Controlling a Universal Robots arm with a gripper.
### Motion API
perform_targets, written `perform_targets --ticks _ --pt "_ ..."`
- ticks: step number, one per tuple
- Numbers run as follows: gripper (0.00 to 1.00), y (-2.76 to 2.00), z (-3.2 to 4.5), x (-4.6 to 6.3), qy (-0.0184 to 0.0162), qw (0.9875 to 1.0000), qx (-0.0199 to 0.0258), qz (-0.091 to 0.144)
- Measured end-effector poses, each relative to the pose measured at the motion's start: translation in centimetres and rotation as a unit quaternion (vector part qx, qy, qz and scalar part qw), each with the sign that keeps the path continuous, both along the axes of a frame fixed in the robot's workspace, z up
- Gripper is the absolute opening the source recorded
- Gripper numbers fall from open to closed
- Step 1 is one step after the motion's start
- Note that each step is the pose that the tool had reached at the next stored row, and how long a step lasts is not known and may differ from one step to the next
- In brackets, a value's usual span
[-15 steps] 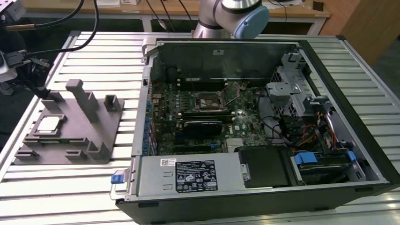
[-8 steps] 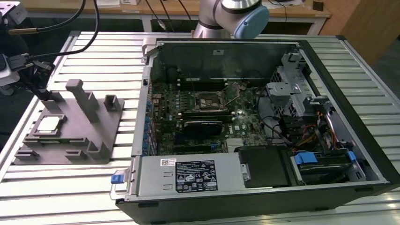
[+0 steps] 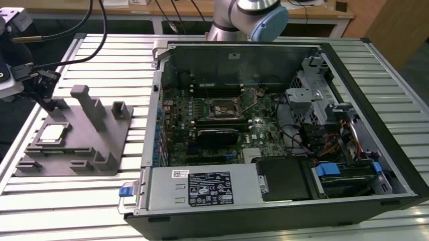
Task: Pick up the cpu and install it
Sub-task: 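Pick up the cpu and move it towards the insertion slot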
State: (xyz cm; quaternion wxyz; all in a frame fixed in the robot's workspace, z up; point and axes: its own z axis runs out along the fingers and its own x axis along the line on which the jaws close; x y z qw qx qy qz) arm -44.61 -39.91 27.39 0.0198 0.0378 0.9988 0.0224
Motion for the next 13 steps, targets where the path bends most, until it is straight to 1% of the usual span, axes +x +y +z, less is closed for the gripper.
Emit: perform_targets --ticks 6,9,13 --pt "0.11 -0.01 -0.52 -0.6 0.0000 1.0000 0.0000 0.000" --pt "0.11 -0.04 -0.76 -1.1 -0.0001 1.0000 0.0001 0.000" --pt "0.11 -0.19 -1.20 -1.7 -0.0001 1.0000 0.0004 0.000"
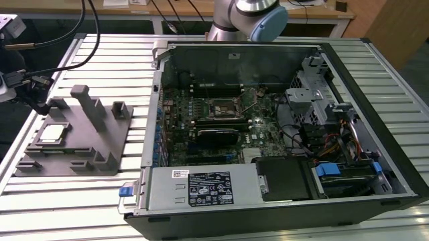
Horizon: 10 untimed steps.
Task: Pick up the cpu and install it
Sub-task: 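Pick up the cpu and move it towards the insertion slot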
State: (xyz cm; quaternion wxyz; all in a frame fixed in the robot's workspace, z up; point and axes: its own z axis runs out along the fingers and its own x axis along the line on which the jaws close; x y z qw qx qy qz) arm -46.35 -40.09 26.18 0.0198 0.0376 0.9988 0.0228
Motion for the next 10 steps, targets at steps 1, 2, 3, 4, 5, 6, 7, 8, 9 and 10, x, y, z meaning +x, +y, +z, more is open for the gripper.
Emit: perform_targets --ticks 1,2,3,4,5,6,7,8,9,10 --pt "0.11 -0.06 -0.16 -0.1 0.0001 1.0000 0.0002 0.000" --pt "0.11 -0.11 -0.34 -0.2 0.0000 1.0000 0.0003 0.000" --pt "0.11 -0.17 -0.50 -0.2 0.0000 1.0000 0.0003 0.000" --pt "0.11 -0.24 -0.63 -0.3 0.0000 1.0000 0.0003 0.000" --pt "0.11 -0.32 -0.75 -0.4 0.0000 1.0000 0.0003 0.000" --pt "0.11 -0.42 -0.89 -0.4 0.0000 1.0000 0.0003 0.000" --pt "0.11 -0.56 -1.05 -0.4 0.0000 1.0000 0.0003 0.000" --pt "0.11 -0.69 -1.19 -0.4 -0.0001 1.0000 0.0003 0.000" --pt "0.11 -0.79 -1.29 -0.5 0.0001 1.0000 0.0003 0.000" --pt "0.11 -0.86 -1.40 -0.5 0.0000 1.0000 0.0003 0.000"
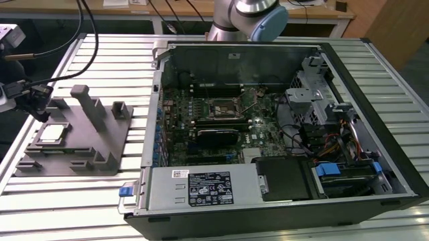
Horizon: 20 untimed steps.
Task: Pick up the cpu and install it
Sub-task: 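Pick up the cpu and move it towards the insertion slot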
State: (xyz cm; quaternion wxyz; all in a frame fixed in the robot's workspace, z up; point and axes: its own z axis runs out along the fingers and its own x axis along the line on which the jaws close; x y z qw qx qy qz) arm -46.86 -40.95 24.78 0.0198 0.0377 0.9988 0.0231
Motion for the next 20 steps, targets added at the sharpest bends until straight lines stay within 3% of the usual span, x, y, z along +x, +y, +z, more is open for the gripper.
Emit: perform_targets --ticks 5,20 --pt "0.11 -0.29 -0.67 -0.1 -0.0001 1.0000 0.0001 0.000" --pt "0.11 -0.31 -3.15 -1.1 0.0000 1.0000 -0.0001 0.000"
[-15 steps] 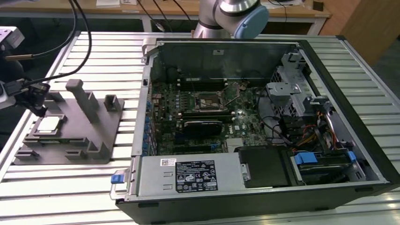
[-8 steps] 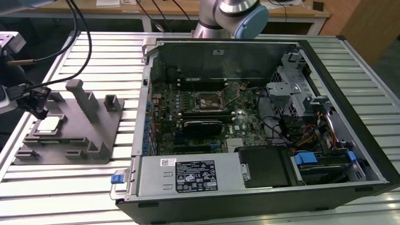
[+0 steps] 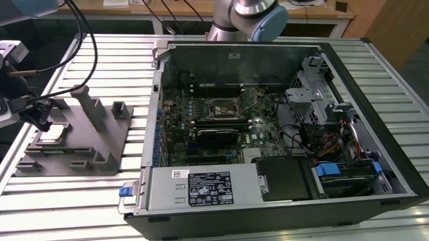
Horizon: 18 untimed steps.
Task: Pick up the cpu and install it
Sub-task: 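Pick up the cpu and move it towards the insertion slot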
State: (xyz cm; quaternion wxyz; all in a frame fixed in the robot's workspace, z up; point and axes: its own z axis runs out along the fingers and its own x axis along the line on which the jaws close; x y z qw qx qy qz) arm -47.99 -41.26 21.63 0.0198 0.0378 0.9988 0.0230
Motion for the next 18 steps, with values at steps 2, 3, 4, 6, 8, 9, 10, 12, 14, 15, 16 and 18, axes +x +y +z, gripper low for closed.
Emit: perform_targets --ticks 2,3,4,6,8,9,10,12,14,15,16,18 --pt "0.11 -0.01 -0.36 -0.1 -0.0001 1.0000 0.0000 0.000" --pt "0.11 -0.01 -0.53 -0.1 0.0000 1.0000 0.0000 0.000" --pt "0.11 0.00 -0.71 -0.1 0.0000 1.0000 0.0000 0.000" --pt "0.11 0.01 -1.01 -0.1 0.0000 1.0000 0.0000 0.000" --pt "0.11 0.05 -1.30 -0.1 0.0000 1.0000 0.0000 0.000" --pt "0.11 0.08 -1.35 -0.1 0.0000 1.0000 -0.0002 0.000" --pt "0.11 0.08 -1.37 -0.1 0.0001 1.0000 -0.0004 0.000" --pt "0.11 0.09 -1.45 -0.1 0.0000 1.0000 -0.0010 0.002" --pt "0.11 0.10 -1.58 -0.1 0.0000 1.0000 -0.0014 0.005" --pt "0.11 0.10 -1.66 -0.1 0.0000 1.0000 -0.0017 0.006" --pt "0.11 0.10 -1.72 -0.1 0.0000 1.0000 -0.0022 0.006" --pt "0.11 0.10 -1.75 -0.1 0.0001 1.0000 -0.0031 0.006"
